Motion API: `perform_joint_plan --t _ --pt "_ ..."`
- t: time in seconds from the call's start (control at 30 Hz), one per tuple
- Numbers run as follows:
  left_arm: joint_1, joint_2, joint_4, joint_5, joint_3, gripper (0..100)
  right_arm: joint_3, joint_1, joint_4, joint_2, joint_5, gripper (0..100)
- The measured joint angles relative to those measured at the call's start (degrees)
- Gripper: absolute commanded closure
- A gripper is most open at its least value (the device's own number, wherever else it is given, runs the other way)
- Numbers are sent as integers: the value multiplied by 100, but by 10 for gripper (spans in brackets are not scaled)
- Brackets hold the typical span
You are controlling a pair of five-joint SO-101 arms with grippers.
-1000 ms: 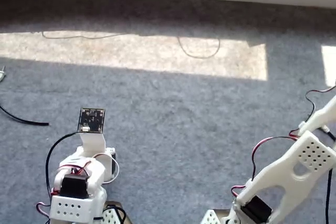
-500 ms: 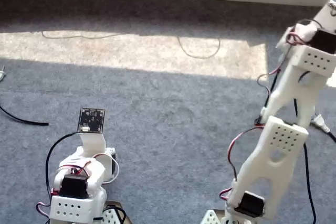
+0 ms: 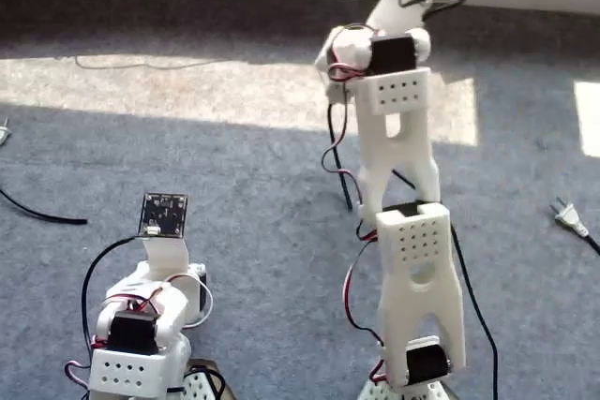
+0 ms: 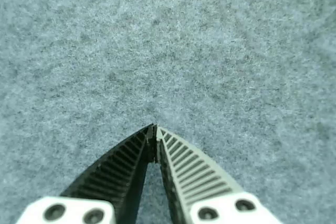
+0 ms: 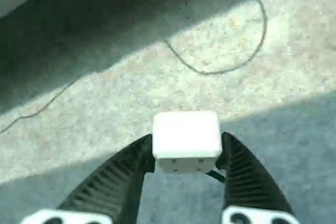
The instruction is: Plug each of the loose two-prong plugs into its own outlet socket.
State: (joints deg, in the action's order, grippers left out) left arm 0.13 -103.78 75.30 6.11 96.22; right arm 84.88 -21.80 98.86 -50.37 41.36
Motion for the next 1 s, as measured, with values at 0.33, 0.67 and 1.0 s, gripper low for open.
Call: perform_joint_plan --t 0.33,0.67,1.0 --pt "0 0 0 0 0 993 -2567 -176 -44 9 1521 817" --pt "0 0 0 0 0 993 -3341 -185 -264 -9 1591 567" --pt "0 0 0 0 0 990 -1530 -176 -18 624 79 567"
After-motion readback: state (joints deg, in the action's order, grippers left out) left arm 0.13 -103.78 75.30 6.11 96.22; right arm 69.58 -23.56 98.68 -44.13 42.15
